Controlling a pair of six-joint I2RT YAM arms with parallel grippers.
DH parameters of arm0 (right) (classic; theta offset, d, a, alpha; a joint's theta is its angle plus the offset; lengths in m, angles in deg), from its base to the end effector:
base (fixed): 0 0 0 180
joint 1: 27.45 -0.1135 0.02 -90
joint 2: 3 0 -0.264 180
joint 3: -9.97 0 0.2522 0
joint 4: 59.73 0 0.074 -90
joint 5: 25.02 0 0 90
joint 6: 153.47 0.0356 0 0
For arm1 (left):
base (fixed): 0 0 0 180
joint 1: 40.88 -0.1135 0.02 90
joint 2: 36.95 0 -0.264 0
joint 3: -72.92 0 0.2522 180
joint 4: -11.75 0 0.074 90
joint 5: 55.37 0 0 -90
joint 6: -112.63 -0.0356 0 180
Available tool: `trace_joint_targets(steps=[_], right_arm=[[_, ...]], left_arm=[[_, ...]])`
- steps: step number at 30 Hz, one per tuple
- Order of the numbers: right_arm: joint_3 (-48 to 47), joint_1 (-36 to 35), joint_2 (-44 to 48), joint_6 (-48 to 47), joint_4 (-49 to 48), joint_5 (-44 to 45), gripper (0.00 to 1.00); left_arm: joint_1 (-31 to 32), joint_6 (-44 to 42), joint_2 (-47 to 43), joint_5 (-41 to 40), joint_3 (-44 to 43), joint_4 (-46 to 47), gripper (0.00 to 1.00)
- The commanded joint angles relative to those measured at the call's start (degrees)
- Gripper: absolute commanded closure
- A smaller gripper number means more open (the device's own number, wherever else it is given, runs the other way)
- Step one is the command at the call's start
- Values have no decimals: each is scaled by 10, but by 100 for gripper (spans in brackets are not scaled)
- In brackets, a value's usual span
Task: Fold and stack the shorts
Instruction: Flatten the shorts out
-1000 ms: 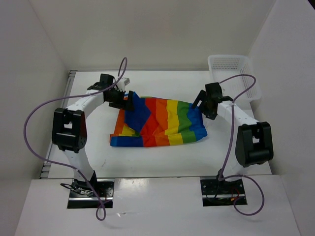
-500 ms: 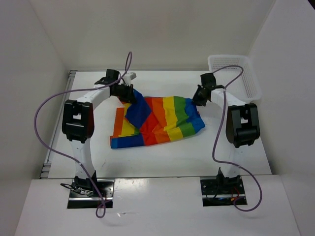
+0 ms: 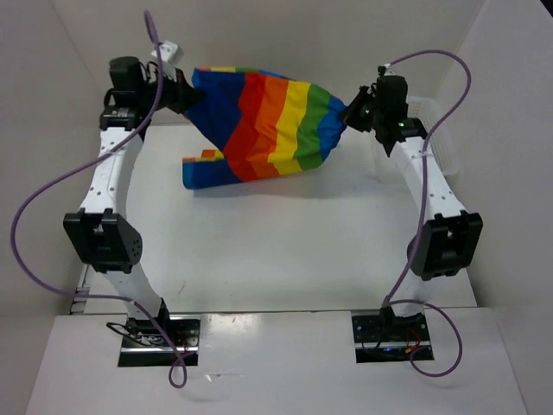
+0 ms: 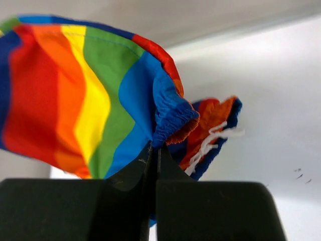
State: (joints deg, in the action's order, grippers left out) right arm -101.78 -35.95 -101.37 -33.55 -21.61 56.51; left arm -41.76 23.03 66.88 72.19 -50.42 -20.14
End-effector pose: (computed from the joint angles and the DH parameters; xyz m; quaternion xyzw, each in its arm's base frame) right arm 0.3978 0.0647 0.3873 0.1170 0.8326 0.2357 0.4873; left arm 0.4210 -0.0152 0.4322 0.1935 0.7400 -0.2484 0.5944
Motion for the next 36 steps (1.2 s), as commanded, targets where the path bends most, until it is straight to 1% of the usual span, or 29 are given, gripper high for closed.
trace_joint_targets(steps=[1,5,7,8,9,10,12,13,16,17,19,21,22,24,26,27,29,30,31,32,33,34,35,36], right_arm=[[-31,-4,82,-38,-5,-24,100],[-3,-4,166,-76,-11,-24,100],[-3,-9,217,-92,8,-23,100],[-3,-33,234,-99,13,-9,100],[-3,-49,270,-111,13,9,100],[3,-63,288,-111,18,41,100],[8,-90,321,-99,13,57,100],[8,-90,343,-92,21,66,100],[13,-97,371,-59,35,97,100],[21,-97,371,-50,35,120,100],[34,-97,377,-37,40,136,100],[41,-77,357,-31,56,144,100],[49,-77,333,-25,67,144,100],[70,-61,307,-18,68,144,100],[114,-45,271,-4,44,127,100],[132,-36,259,-4,32,104,100],[173,-22,215,11,9,91,100],[182,-22,198,11,-9,91,100],[187,-17,180,11,-16,91,96],[181,-17,139,11,-16,79,84],[175,-17,118,11,-21,57,42],[159,-17,97,2,-21,51,36],[148,-17,76,1,-10,51,33],[125,-17,40,1,20,59,28]], left_arm=[[-8,-4,-62,13,-49,55,100],[-28,-4,-101,8,-79,49,100],[-46,-4,-130,15,-93,49,100],[-53,-4,-141,15,-111,44,100],[-59,-4,-151,15,-120,35,100],[-64,-4,-170,-3,-132,23,100],[-64,-4,-186,-22,-163,-1,100],[-64,-4,-200,-28,-170,-8,100],[-64,-4,-216,-39,-181,-16,100],[-64,-4,-216,-39,-181,-16,100],[-64,-4,-216,-39,-173,-16,100],[-64,-4,-201,-32,-141,1,100],[-64,-4,-195,-19,-126,7,100],[-64,-4,-165,-11,-89,13,100],[-64,-4,-125,-6,-70,6,100],[-64,-4,-113,-6,-44,6,100],[-64,-4,-78,-6,-14,6,97],[-64,-4,-67,-22,0,6,93],[-64,-4,-55,-30,23,-3,73],[-64,-4,-27,-39,24,-12,56],[-64,-4,-14,-47,29,-20,38],[-64,-4,-1,-54,29,-39,28],[-64,-4,15,-54,29,-45,19],[-64,-4,15,-60,29,-52,17]])
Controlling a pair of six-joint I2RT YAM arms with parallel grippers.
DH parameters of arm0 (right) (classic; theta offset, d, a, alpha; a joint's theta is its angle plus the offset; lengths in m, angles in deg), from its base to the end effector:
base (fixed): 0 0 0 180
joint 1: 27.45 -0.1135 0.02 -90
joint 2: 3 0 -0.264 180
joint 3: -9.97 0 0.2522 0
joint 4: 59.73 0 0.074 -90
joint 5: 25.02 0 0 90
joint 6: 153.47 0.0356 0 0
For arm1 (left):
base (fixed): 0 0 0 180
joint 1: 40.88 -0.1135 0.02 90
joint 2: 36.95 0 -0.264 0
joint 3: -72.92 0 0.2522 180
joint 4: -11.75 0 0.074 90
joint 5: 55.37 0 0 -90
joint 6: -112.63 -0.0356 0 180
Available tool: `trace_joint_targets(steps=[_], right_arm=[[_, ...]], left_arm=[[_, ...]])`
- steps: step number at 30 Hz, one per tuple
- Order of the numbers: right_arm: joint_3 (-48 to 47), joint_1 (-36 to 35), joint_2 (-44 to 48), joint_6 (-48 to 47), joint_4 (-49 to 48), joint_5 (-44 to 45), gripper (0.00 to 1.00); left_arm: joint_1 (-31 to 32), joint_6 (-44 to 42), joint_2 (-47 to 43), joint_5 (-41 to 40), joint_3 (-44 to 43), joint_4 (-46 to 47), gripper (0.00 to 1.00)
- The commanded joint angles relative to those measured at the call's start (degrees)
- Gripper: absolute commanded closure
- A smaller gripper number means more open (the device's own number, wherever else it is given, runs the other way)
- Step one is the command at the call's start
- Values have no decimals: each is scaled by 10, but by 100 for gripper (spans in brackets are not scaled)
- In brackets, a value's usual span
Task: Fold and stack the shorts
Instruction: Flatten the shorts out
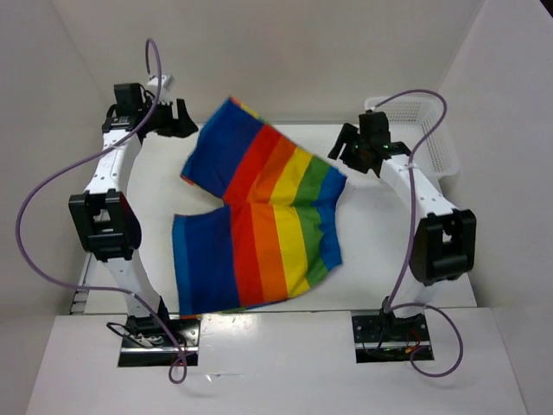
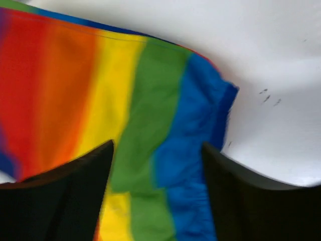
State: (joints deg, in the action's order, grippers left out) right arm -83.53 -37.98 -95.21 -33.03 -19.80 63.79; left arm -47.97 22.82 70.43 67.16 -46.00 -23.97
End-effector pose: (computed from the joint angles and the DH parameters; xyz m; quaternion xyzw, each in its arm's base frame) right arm 0.3616 0.0680 0.3145 0.1514 0.8884 0.1604 0.4026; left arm 0.4398 0.0354 0.3733 0.1007 0.8140 -0.2033 0.5348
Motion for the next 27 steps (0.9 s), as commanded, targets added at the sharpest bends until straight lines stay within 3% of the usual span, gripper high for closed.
trace_joint_targets(steps=[1,4,10,13,14,17,19,21,22,27], right_arm=[[-58,3,-31,-4,12,-14,21],[-15,-2,4,-4,-10,-14,3],[121,-9,112,-4,-18,-7,5],[188,-15,161,14,-9,-2,22],[207,-15,177,20,-4,-2,48],[298,-21,231,55,1,-7,86],[324,-27,243,75,1,-14,92],[339,-33,237,81,-9,-26,92],[339,-33,219,87,-17,-32,92],[263,-33,85,93,-60,-14,92]], left_arm=[[-2,-2,-20,-15,-15,-19,17],[-2,-2,-45,-41,14,-31,13],[-2,-2,-151,-33,158,-37,17],[-2,-2,-214,-25,286,-37,24],[-2,-2,-231,-19,318,-37,27],[-2,-2,-276,-2,437,-37,45],[11,-2,-277,-2,487,-17,57],[37,-2,-238,-2,494,14,64],[56,-2,-221,-2,479,20,70],[100,-2,-97,-30,365,41,79]])
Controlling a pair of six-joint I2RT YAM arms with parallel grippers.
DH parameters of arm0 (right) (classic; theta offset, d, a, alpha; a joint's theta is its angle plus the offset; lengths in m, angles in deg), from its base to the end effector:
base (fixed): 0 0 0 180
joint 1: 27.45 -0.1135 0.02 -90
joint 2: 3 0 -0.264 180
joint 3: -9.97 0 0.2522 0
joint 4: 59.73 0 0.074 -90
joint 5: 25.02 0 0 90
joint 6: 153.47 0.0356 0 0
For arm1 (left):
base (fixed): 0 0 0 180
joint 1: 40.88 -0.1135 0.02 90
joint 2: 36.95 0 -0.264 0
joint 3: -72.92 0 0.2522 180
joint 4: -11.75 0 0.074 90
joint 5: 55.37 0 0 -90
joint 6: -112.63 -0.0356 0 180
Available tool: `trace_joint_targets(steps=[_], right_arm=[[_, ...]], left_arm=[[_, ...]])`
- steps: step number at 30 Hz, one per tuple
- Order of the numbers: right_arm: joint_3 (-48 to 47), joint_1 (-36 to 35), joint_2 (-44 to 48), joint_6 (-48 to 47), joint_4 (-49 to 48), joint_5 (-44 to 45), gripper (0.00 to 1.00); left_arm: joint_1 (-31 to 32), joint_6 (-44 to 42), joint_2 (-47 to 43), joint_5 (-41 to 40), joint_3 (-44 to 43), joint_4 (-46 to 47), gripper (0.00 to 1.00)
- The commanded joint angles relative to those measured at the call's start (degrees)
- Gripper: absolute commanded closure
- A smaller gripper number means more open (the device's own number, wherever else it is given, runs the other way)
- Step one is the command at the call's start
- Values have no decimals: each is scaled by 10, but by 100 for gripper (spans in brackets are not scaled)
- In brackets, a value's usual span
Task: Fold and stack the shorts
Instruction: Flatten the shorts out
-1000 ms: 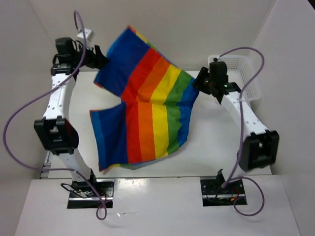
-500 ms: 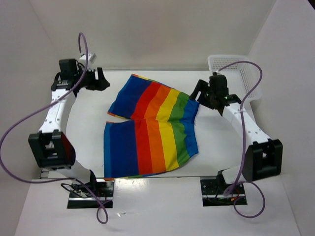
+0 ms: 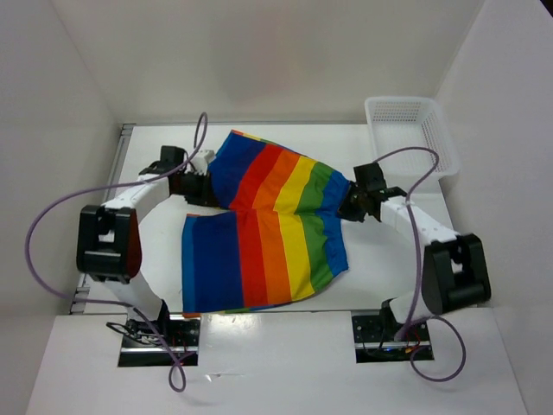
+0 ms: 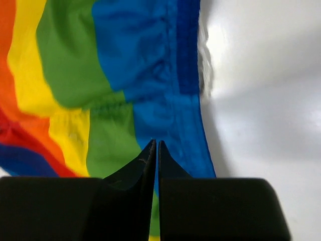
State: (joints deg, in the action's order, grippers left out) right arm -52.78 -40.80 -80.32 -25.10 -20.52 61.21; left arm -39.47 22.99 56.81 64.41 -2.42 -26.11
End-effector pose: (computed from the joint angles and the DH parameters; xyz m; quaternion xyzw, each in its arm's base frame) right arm 0.2630 0.0648 0.2193 0.1958 0.9296 0.1636 0.2659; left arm 0.3343 -0.0259 0.2100 0.0830 0.9242 -0.2502 0.2765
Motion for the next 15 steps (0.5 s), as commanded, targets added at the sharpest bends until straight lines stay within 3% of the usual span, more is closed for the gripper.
trace_joint_targets(steps=[1,5,15], right_arm=[[-56,-5,-90,20,-52,17,92],[-127,-5,-217,25,-73,17,92],[-293,-5,-411,3,-44,38,92]], left_arm=[[21,-4,57,-2,-85,63,81],[21,-4,142,-16,-128,84,82],[16,-4,259,-31,-208,97,82]])
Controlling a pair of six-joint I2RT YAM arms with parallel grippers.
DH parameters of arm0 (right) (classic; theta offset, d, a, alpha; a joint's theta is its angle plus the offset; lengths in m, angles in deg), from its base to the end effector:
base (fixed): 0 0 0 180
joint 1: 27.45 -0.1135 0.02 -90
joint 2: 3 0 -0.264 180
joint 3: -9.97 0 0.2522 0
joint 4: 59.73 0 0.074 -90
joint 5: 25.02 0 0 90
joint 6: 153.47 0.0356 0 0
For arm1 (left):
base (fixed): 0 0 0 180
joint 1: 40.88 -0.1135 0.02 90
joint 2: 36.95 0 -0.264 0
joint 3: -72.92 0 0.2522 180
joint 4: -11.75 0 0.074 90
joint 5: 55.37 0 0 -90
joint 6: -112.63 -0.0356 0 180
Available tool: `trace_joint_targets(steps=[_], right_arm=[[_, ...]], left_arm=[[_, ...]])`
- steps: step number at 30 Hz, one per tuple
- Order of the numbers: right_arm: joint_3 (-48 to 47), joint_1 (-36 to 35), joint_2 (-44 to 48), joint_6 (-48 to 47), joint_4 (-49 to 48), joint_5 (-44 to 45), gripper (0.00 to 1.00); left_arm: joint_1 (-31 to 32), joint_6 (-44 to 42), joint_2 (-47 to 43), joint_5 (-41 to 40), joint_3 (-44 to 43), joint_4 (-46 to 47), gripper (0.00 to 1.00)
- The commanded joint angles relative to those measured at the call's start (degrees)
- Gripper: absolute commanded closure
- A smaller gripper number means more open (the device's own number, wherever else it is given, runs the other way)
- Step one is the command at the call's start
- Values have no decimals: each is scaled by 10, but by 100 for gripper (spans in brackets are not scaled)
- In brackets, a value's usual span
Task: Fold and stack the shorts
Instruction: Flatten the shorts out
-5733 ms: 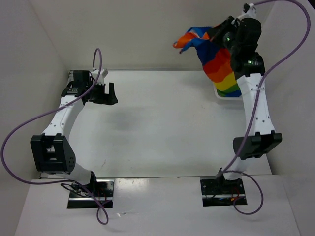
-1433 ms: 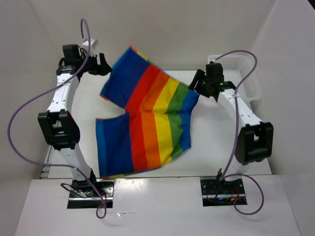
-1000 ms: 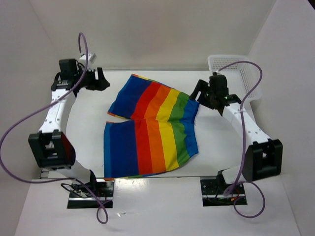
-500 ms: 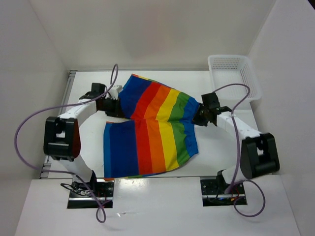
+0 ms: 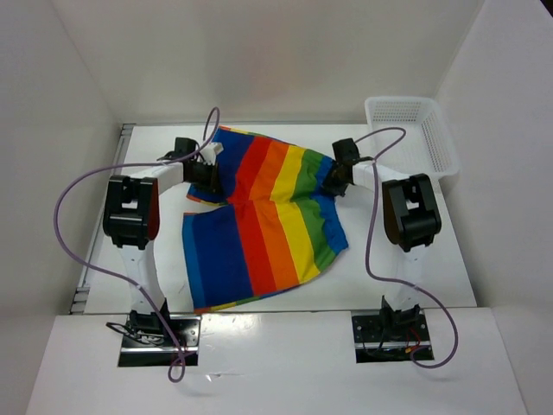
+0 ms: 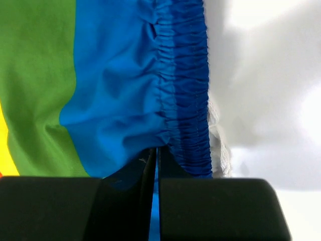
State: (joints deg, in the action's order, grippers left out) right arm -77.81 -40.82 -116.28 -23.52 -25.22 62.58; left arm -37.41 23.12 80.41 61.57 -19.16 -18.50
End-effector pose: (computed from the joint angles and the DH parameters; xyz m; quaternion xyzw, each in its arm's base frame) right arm 0.3954 0.0955 0.1525 0.2167 0.9411 0.1341 0.2221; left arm 0.4275 -0.0421 0.1531 0.0931 0.9267 -0.2323 0.2803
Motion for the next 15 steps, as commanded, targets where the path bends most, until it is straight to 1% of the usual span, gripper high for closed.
trace_joint_targets(steps=[1,3,4,6,7,8,9,10,11,12,14,15], right_arm=[[-72,-4,-62,-13,9,24,92],[-116,2,-93,-13,23,24,92],[-131,2,-101,-13,28,19,91],[-175,2,-113,-13,35,13,90],[-190,2,-120,-13,49,13,88],[-205,2,-120,-13,55,7,85],[-230,2,-120,-18,55,7,81],[-240,2,-102,-18,63,1,75],[-246,2,-92,-23,68,1,62],[-246,2,-78,-28,68,1,54],[-240,2,-28,-34,56,1,35],[-226,2,-11,-34,56,1,22]], left_arm=[[-5,-5,43,-9,-53,15,82],[-11,-5,64,-9,-82,8,82],[-17,-5,85,-9,-116,-1,82],[-23,-5,102,-9,-146,-7,82],[-29,-5,113,-16,-162,-15,82],[-29,-5,113,-16,-200,-22,81],[-29,-5,119,-16,-218,-29,81],[-35,-5,119,-22,-233,-45,81],[-35,-5,111,-22,-247,-53,79],[-35,-5,103,-22,-264,-58,76],[-35,-5,64,-22,-264,-64,72],[-35,-5,28,-22,-257,-64,66]])
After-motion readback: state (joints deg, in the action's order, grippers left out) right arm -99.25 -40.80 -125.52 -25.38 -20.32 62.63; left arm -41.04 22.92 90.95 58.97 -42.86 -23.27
